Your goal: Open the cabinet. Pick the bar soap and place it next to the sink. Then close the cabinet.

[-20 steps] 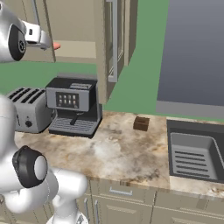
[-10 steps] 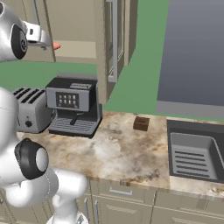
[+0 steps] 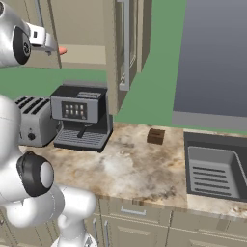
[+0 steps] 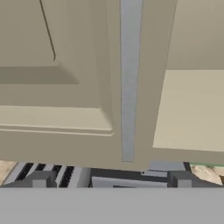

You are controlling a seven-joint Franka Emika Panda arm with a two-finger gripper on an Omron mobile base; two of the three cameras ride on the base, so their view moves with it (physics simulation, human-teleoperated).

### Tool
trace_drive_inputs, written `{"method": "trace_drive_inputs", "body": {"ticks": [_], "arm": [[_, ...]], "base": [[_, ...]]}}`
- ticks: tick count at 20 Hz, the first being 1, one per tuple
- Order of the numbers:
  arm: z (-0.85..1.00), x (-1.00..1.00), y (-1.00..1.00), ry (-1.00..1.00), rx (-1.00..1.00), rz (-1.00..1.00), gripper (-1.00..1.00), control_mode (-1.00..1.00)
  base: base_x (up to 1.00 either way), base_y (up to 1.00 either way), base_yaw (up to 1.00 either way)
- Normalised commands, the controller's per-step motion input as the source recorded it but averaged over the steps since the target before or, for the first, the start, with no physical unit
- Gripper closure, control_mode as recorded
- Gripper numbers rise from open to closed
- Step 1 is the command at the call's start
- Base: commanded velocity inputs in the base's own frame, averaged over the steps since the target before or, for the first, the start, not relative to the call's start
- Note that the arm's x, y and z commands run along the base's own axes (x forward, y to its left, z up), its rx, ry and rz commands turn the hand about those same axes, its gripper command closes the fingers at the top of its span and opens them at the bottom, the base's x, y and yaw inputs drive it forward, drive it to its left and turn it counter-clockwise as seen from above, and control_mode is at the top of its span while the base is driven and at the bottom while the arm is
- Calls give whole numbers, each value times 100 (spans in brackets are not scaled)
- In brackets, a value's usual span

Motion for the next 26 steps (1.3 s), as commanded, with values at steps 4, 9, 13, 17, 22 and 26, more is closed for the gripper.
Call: {"method": "trace_drive_inputs", "body": {"ticks": [4,9,13,17,22,26], "arm": [[0,0,-7,-1,0,-11,-100,-100],[1,1,1,-2,0,-11,-100,-100],[0,12,9,0,0,-7,-100,-100],[0,21,0,-1,0,-7,-100,-100],[0,28,0,-1,0,-4,-100,-100],[0,29,0,-1,0,0,-100,-100]], "base": [[0,0,0],[0,0,0],[0,0,0],[0,0,0],[0,0,0],[0,0,0]]}}
